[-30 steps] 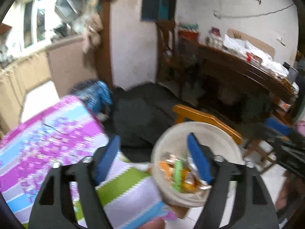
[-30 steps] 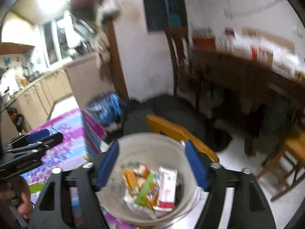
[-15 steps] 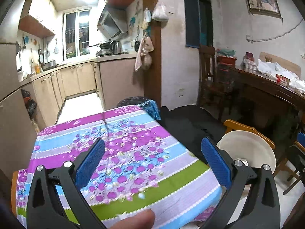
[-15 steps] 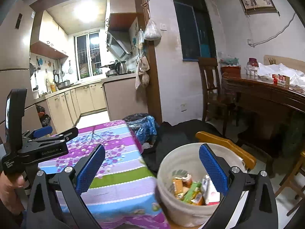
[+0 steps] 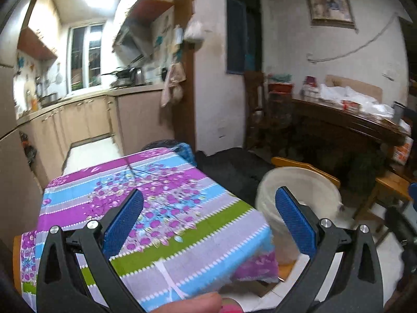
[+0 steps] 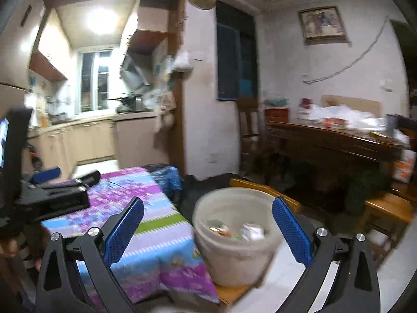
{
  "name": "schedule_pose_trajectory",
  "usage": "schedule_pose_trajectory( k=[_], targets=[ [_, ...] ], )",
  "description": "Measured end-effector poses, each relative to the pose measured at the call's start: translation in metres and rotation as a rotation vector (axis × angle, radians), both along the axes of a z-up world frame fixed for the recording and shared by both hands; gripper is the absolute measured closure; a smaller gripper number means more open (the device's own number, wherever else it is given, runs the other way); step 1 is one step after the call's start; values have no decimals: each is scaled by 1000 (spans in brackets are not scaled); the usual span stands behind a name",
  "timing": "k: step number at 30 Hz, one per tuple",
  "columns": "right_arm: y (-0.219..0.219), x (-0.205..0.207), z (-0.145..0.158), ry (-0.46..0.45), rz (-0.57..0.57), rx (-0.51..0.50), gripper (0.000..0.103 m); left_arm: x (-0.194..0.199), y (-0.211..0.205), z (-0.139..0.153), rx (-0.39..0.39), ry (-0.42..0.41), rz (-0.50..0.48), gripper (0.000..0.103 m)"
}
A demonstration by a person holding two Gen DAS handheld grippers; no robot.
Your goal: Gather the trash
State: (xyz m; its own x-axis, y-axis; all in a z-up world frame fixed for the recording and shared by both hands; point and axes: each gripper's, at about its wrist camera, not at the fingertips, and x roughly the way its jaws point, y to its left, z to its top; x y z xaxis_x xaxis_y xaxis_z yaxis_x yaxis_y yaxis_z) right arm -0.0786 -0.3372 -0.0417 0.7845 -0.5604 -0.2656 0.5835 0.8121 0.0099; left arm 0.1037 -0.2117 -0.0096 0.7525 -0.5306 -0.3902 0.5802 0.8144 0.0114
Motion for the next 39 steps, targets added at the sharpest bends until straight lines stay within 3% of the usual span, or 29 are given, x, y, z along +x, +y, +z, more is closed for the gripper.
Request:
schedule_pose_trajectory(
  k=[8, 16, 26, 39],
  targets=[
    [31, -83, -11, -14, -78, 11, 5, -56, 29, 0, -17, -38, -65, 5],
    [35, -131, -11, -20, -114, 8, 5, -96, 53, 5, -39, -37, -99, 5],
    [46, -167, 1, -142, -118, -56, 5, -131, 71, 8, -134, -150, -116, 5],
    [40, -171, -4, -133, -94, -31, 5, -130, 65, -4, -116, -129, -155, 5]
  ],
)
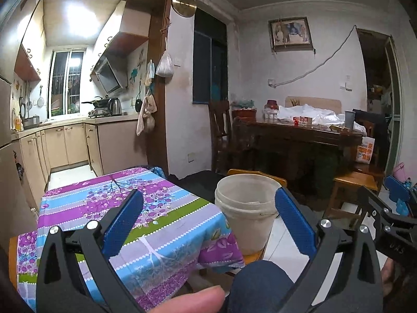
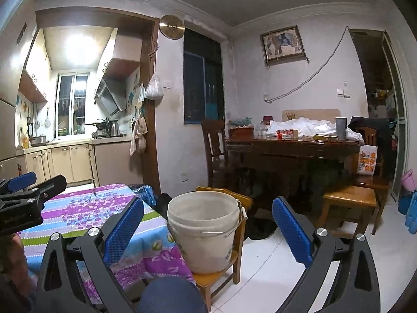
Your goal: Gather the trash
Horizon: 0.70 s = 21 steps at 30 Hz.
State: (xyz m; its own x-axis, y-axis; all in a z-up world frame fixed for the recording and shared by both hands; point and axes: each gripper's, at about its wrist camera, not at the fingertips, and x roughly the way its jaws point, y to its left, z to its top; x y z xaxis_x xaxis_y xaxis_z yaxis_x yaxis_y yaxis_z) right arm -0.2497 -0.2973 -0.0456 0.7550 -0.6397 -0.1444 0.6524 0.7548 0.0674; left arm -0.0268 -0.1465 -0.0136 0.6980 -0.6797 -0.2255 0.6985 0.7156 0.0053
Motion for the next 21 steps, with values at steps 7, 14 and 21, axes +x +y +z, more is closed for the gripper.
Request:
schedule_pose_trajectory(
  k=[7, 14, 21],
  targets=[
    [-6, 5, 3, 2, -3, 4, 5, 0, -2, -3, 7, 4, 0, 5],
    [-6, 6, 2, 4, -3, 4, 5, 1, -2, -3, 11, 3, -1, 5],
    [-7, 8, 1, 9, 1, 5, 5, 0, -2, -4, 14, 2, 1, 5]
  ],
)
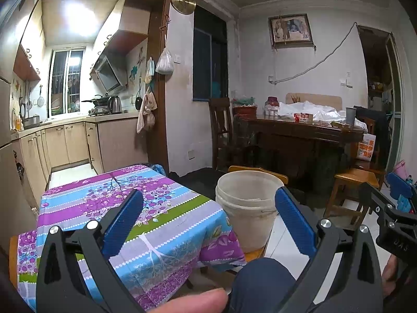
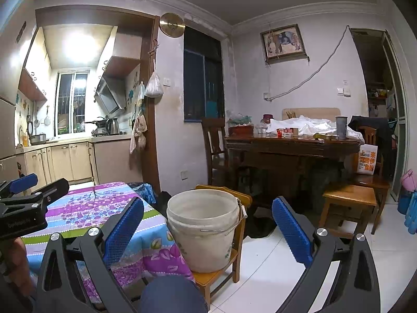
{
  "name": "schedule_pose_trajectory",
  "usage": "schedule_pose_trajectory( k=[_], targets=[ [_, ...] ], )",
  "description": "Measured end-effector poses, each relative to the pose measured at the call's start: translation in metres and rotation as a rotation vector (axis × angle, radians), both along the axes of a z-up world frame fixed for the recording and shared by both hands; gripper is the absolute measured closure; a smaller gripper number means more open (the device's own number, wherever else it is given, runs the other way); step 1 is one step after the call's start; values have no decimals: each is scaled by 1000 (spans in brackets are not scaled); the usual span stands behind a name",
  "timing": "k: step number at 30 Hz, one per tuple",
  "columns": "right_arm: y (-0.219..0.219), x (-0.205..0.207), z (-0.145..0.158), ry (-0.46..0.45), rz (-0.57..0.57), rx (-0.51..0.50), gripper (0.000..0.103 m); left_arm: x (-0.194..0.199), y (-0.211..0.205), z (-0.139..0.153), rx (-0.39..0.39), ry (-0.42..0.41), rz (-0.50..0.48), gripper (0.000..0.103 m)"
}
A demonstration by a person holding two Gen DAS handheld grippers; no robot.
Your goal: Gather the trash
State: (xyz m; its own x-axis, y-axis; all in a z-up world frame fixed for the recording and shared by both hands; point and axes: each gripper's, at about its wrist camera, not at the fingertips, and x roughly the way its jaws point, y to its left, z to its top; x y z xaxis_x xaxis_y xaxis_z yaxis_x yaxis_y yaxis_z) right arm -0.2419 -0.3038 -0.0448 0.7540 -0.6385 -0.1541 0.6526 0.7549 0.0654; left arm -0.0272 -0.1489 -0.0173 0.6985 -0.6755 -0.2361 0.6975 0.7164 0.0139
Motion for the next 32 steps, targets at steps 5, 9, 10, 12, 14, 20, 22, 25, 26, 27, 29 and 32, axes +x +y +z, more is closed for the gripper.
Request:
schedule_pose_trajectory(
  k=[5, 9, 10, 12, 14, 20, 22, 25, 26, 27, 29, 32],
  targets=[
    [-3, 1, -3, 6, 2, 7, 5, -1, -3, -2, 8, 4, -6, 5],
    [-5, 3, -4, 12, 7, 8, 5, -2, -4, -2, 14, 2, -13, 5],
    [-5, 3, -5, 13, 8, 9, 5, -2, -5, -2, 15, 4, -16, 5],
    [-6, 4, -4, 15, 10, 8, 5, -2, -5, -3, 17, 11, -21, 5],
    [-6, 4, -4, 17, 11, 7, 5, -1, -5, -4, 16, 17, -24, 5],
    [-7, 7, -6, 30, 23, 8, 5, 0, -4, -4, 14, 25, -5, 5],
    [-7, 7, -7, 32, 24, 8, 5, -1, -5, -5, 22, 22, 3, 5],
    [-7, 7, -7, 32, 26, 6, 5, -1, -7, -6, 33, 26, 2, 5],
    [-7, 8, -6, 32, 26, 5, 5, 0, -8, -6, 38, 31, 1, 5],
    [-7, 8, -6, 31, 26, 7, 5, 0, -8, -6, 43, 36, -1, 5],
    [-8, 8, -6, 33, 26, 4, 5, 0, -10, -6, 47, 33, -1, 5],
    [-8, 8, -7, 33, 28, 7, 5, 0, -9, -6, 47, 37, -3, 5]
  ],
)
